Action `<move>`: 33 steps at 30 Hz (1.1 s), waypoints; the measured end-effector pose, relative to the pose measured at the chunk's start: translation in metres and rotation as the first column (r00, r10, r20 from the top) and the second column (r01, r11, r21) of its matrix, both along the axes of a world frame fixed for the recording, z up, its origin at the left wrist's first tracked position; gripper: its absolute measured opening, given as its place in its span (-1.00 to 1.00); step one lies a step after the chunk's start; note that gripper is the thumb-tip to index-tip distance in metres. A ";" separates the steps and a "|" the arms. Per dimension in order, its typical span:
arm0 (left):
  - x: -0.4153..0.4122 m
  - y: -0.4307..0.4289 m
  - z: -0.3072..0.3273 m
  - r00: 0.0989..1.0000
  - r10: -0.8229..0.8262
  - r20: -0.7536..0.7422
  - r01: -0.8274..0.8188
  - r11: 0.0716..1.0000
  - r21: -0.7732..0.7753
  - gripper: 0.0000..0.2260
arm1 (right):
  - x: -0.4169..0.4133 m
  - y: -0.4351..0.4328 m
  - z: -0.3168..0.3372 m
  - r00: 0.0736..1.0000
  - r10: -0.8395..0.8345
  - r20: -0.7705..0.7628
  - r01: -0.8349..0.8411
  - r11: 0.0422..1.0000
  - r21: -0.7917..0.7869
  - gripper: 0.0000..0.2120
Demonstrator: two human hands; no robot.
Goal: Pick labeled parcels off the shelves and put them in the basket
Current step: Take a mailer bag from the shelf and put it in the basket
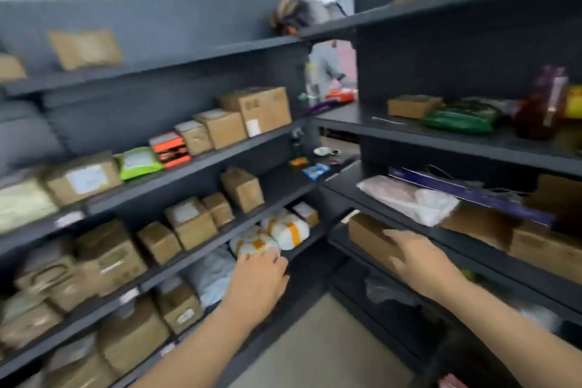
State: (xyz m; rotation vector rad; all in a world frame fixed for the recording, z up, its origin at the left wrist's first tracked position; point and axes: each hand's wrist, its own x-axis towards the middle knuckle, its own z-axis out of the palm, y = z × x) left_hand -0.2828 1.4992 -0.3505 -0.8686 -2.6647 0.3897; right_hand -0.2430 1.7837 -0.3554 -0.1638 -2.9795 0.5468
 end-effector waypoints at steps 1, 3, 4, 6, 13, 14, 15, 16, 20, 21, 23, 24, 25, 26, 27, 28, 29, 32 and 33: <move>0.005 -0.032 0.012 0.997 0.069 -0.027 -0.069 0.998 0.009 -0.73 | -0.011 -0.027 0.013 0.998 0.067 -0.020 -0.067 0.998 0.010 -0.48; 0.022 -0.094 0.036 0.974 0.216 -0.061 -0.214 0.976 0.037 -0.75 | -0.028 -0.084 0.035 0.980 0.192 -0.055 -0.192 0.981 0.014 -0.52; 0.034 -0.123 0.047 0.956 0.286 -0.067 -0.280 0.956 0.082 -0.78 | -0.035 -0.113 0.045 0.965 0.251 -0.070 -0.250 0.968 0.020 -0.52; 0.052 -0.181 0.061 0.895 0.439 -0.078 -0.423 0.891 0.167 -0.74 | -0.045 -0.171 0.065 0.929 0.355 -0.102 -0.350 0.935 0.057 -0.49; 0.108 -0.363 0.103 0.703 0.685 -0.193 -0.625 0.724 0.291 -0.72 | -0.052 -0.373 0.127 0.793 0.549 -0.264 -0.546 0.833 0.089 -0.34; 0.112 -0.387 0.104 0.675 0.710 -0.201 -0.642 0.700 0.314 -0.72 | -0.052 -0.401 0.133 0.778 0.567 -0.271 -0.568 0.819 0.082 -0.35; 0.115 -0.411 0.105 0.657 0.726 -0.204 -0.655 0.683 0.325 -0.72 | -0.052 -0.428 0.136 0.764 0.582 -0.278 -0.587 0.806 0.075 -0.37; 0.118 -0.435 0.107 0.645 0.735 -0.212 -0.662 0.675 0.326 -0.71 | -0.052 -0.456 0.139 0.748 0.601 -0.282 -0.606 0.792 0.080 -0.39; 0.125 -0.527 0.118 0.609 0.759 -0.231 -0.684 0.650 0.331 -0.69 | -0.054 -0.565 0.142 0.697 0.661 -0.276 -0.666 0.741 0.093 -0.40; 0.126 -0.552 0.118 0.600 0.763 -0.240 -0.686 0.645 0.336 -0.68 | -0.055 -0.591 0.142 0.684 0.675 -0.277 -0.681 0.727 0.088 -0.40; 0.128 -0.590 0.122 0.570 0.788 -0.232 -0.717 0.615 0.328 -0.69 | -0.056 -0.634 0.141 0.658 0.702 -0.273 -0.714 0.697 0.072 -0.42; 0.130 -0.606 0.123 0.559 0.801 -0.212 -0.730 0.597 0.331 -0.71 | -0.056 -0.655 0.142 0.647 0.715 -0.264 -0.730 0.681 0.058 -0.43; 0.133 -0.622 0.124 0.554 0.810 -0.193 -0.734 0.585 0.347 -0.72 | -0.057 -0.675 0.142 0.637 0.729 -0.251 -0.744 0.667 0.049 -0.44; 0.134 -0.638 0.125 0.549 0.818 -0.173 -0.735 0.571 0.365 -0.72 | -0.058 -0.695 0.142 0.626 0.742 -0.240 -0.756 0.653 0.046 -0.45; 0.135 -0.653 0.125 0.544 0.824 -0.160 -0.739 0.560 0.375 -0.70 | -0.060 -0.714 0.143 0.618 0.752 -0.231 -0.766 0.642 0.042 -0.46; 0.135 -0.668 0.125 0.541 0.826 -0.157 -0.739 0.556 0.380 -0.70 | -0.062 -0.733 0.143 0.611 0.758 -0.230 -0.773 0.634 0.037 -0.47; 0.135 -0.682 0.124 0.539 0.829 -0.153 -0.742 0.552 0.380 -0.70 | -0.065 -0.750 0.143 0.605 0.762 -0.233 -0.778 0.628 0.035 -0.47; 0.129 -0.721 0.117 0.527 0.837 -0.148 -0.729 0.535 0.428 -0.71 | -0.079 -0.795 0.140 0.581 0.782 -0.227 -0.793 0.607 0.058 -0.48; 0.125 -0.732 0.115 0.523 0.842 -0.134 -0.731 0.523 0.438 -0.70 | -0.086 -0.809 0.138 0.573 0.791 -0.213 -0.800 0.597 0.066 -0.48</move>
